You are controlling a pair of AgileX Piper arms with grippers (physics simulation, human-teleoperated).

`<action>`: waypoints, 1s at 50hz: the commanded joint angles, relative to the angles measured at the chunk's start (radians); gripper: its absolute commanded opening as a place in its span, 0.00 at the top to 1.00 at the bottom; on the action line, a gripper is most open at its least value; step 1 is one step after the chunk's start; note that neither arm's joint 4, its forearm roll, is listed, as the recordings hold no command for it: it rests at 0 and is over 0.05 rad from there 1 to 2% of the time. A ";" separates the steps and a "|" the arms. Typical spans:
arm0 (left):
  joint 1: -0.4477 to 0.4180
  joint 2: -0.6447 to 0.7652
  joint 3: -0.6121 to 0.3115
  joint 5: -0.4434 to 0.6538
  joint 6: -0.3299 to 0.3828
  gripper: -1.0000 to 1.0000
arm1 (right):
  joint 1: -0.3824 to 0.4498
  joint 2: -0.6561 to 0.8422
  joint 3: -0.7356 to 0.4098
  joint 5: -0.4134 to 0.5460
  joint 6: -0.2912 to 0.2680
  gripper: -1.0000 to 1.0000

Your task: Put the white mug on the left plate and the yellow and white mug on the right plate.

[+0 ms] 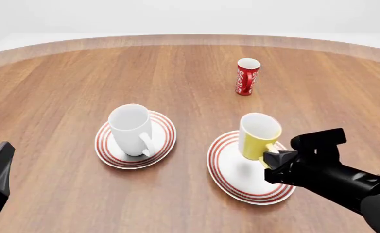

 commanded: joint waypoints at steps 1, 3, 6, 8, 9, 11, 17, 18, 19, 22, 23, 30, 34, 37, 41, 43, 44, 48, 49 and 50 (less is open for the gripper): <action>0.000 0.000 0.000 0.000 0.000 0.00 | 0.004 0.038 0.007 -0.032 0.005 1.00; 0.000 0.000 0.000 0.000 0.000 0.00 | 0.003 0.037 0.006 -0.030 0.005 1.00; 0.000 0.000 0.000 0.000 0.000 0.00 | 0.000 0.036 0.007 -0.028 0.003 1.00; 0.000 0.000 0.000 0.000 0.000 0.00 | -0.001 0.037 0.009 -0.029 0.001 1.00; 0.000 0.000 0.000 0.000 0.000 0.00 | -0.002 0.038 0.008 -0.029 0.000 1.00; 0.000 0.000 0.000 0.000 0.000 0.00 | -0.003 0.038 0.008 -0.029 0.000 1.00; 0.000 0.000 0.000 0.000 0.000 0.00 | -0.004 0.042 0.009 -0.031 -0.003 1.00; 0.000 0.000 0.000 0.000 0.000 0.00 | -0.004 0.044 0.009 -0.031 -0.003 1.00; 0.000 0.000 0.000 0.000 0.000 0.00 | -0.004 0.045 0.010 -0.033 -0.003 1.00; 0.000 0.000 0.000 0.000 0.000 0.00 | -0.004 0.050 0.009 -0.036 -0.006 1.00; 0.000 0.000 0.000 0.000 0.000 0.00 | -0.004 0.051 0.009 -0.036 -0.006 1.00; 0.000 0.000 0.000 0.000 0.000 0.00 | -0.005 0.062 0.011 -0.042 -0.009 1.00; 0.000 0.000 0.000 0.000 0.000 0.00 | -0.006 0.068 0.012 -0.047 -0.011 1.00; 0.000 0.000 0.000 0.000 0.000 0.00 | -0.007 0.074 0.011 -0.050 -0.012 1.00; 0.000 0.000 0.000 0.000 0.000 0.00 | -0.007 0.082 0.011 -0.054 -0.013 1.00; 0.000 0.000 0.000 0.000 0.000 0.00 | -0.008 0.083 0.010 -0.055 -0.014 1.00; 0.000 0.000 0.000 0.000 0.000 0.00 | -0.008 0.085 0.010 -0.055 -0.014 1.00; 0.000 0.000 0.000 0.000 0.000 0.00 | -0.012 0.089 0.010 -0.058 -0.018 0.00; 0.000 0.000 0.000 0.000 0.000 0.00 | -0.012 0.089 0.010 -0.058 -0.018 0.00; 0.000 0.000 0.000 0.000 0.000 0.00 | -0.013 0.088 0.010 -0.057 -0.019 0.00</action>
